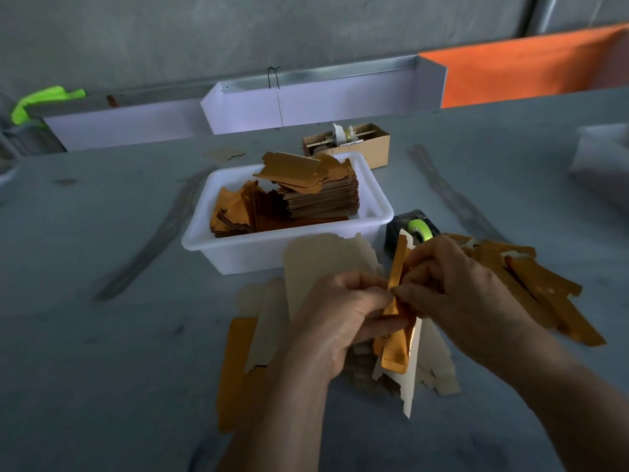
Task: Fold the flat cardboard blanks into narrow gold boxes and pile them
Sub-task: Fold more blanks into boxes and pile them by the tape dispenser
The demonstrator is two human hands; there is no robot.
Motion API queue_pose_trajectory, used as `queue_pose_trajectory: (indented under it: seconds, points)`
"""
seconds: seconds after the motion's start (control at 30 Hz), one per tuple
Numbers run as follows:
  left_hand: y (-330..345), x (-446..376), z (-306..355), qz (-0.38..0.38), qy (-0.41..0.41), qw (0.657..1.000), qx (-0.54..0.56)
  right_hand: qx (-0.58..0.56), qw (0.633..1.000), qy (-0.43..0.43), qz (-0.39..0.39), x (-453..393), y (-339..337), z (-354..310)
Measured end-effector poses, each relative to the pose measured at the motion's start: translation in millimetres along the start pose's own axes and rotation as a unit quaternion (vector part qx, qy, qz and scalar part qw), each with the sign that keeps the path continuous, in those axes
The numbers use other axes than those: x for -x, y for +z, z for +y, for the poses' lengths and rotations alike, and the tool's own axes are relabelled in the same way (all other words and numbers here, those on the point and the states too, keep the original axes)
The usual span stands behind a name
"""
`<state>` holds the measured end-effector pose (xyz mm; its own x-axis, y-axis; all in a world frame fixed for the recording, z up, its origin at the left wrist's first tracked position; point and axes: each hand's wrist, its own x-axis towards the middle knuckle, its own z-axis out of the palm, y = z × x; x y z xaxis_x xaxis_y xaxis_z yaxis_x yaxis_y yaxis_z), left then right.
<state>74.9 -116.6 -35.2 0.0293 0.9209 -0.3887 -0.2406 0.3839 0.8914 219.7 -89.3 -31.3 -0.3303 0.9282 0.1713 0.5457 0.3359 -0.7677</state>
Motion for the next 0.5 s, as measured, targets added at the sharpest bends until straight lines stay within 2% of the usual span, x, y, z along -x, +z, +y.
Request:
queue_pose_trajectory:
  seconds: [0.13, 0.37, 0.5]
  points:
    - [-0.8, 1.0, 1.2, -0.032, 0.007, 0.999, 0.001, 0.032, 0.999, 0.015, -0.002, -0.8, -0.5, -2.5]
    - [5.0, 2.1, -5.5, 0.034, 0.025, 0.999, -0.009, 0.096, 0.995, 0.027, 0.005, 1.5, -0.4, -8.3]
    - [8.0, 2.5, -9.5, 0.051, 0.039, 0.998, -0.029, 0.192, 0.978, 0.07, 0.037, 0.3, 1.6, -14.0]
